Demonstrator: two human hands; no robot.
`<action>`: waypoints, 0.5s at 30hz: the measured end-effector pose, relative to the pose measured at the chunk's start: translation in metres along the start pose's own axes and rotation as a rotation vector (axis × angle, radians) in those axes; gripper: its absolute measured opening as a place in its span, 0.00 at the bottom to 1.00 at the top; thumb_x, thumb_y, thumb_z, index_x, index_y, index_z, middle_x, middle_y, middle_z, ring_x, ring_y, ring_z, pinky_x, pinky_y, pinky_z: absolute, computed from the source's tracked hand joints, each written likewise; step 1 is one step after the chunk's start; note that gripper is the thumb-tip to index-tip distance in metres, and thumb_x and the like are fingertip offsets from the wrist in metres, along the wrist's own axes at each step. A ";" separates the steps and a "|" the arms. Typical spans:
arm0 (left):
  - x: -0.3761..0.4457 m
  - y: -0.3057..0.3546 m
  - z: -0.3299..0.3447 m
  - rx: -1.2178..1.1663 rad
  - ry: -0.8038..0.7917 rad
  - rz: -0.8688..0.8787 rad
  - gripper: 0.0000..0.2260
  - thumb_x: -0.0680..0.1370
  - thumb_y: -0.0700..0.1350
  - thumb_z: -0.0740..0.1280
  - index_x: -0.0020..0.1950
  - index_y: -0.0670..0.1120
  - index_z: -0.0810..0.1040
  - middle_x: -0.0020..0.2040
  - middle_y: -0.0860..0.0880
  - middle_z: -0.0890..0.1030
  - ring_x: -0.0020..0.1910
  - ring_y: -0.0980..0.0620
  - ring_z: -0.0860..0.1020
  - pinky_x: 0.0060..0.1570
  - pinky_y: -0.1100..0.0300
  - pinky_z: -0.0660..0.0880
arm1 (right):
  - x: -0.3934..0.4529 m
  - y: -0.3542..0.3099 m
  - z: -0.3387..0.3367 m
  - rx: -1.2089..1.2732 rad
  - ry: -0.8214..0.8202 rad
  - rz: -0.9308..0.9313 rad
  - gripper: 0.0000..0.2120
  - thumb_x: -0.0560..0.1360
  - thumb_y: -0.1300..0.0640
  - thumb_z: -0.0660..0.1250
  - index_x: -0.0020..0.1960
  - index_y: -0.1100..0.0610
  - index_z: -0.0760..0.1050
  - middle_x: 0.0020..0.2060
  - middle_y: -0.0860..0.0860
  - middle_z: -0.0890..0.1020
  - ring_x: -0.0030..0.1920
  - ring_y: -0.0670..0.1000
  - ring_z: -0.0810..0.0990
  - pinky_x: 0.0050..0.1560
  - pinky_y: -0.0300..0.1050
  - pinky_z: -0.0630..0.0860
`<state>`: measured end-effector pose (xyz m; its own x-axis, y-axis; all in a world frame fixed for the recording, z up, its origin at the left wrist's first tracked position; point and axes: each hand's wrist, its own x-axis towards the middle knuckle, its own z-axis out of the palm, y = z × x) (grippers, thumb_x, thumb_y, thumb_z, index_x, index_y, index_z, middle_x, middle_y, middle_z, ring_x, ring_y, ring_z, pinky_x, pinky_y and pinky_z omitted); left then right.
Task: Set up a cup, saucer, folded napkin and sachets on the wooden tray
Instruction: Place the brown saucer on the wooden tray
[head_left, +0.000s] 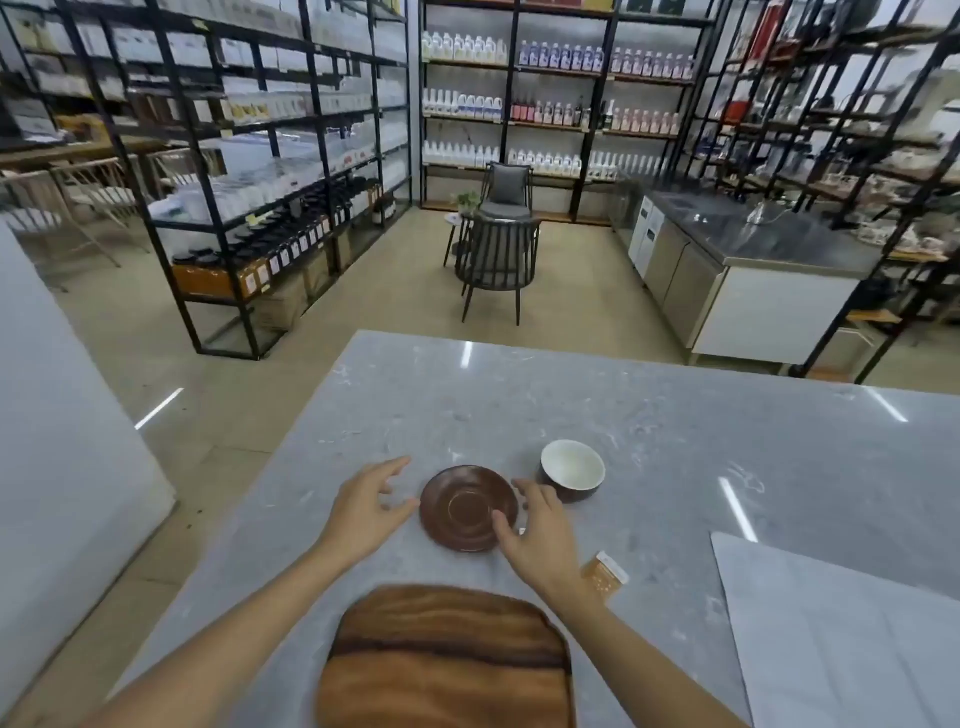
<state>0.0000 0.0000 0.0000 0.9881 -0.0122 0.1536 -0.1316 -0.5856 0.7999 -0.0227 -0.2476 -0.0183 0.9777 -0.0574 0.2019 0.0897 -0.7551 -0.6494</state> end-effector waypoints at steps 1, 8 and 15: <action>0.004 -0.003 0.003 0.021 -0.030 -0.026 0.27 0.75 0.44 0.75 0.73 0.49 0.74 0.64 0.46 0.79 0.56 0.48 0.80 0.57 0.50 0.80 | 0.001 0.001 0.003 0.014 -0.012 0.007 0.23 0.76 0.49 0.71 0.69 0.53 0.74 0.60 0.51 0.78 0.61 0.53 0.78 0.60 0.44 0.75; 0.020 -0.024 0.025 0.245 -0.227 -0.025 0.30 0.77 0.56 0.71 0.77 0.49 0.69 0.71 0.47 0.76 0.69 0.48 0.75 0.69 0.55 0.70 | 0.011 0.004 0.014 -0.030 -0.122 0.103 0.24 0.76 0.56 0.70 0.71 0.56 0.72 0.63 0.55 0.78 0.65 0.56 0.75 0.64 0.46 0.72; 0.034 -0.041 0.036 0.202 -0.291 -0.036 0.32 0.75 0.51 0.74 0.78 0.51 0.68 0.59 0.53 0.80 0.45 0.58 0.81 0.53 0.65 0.74 | 0.023 0.014 0.025 -0.034 -0.144 0.163 0.22 0.75 0.63 0.66 0.68 0.56 0.75 0.59 0.55 0.81 0.61 0.56 0.77 0.58 0.44 0.73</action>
<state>0.0420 -0.0051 -0.0485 0.9772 -0.2015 -0.0676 -0.1060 -0.7377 0.6668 0.0058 -0.2435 -0.0412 0.9960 -0.0887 -0.0117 -0.0756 -0.7650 -0.6396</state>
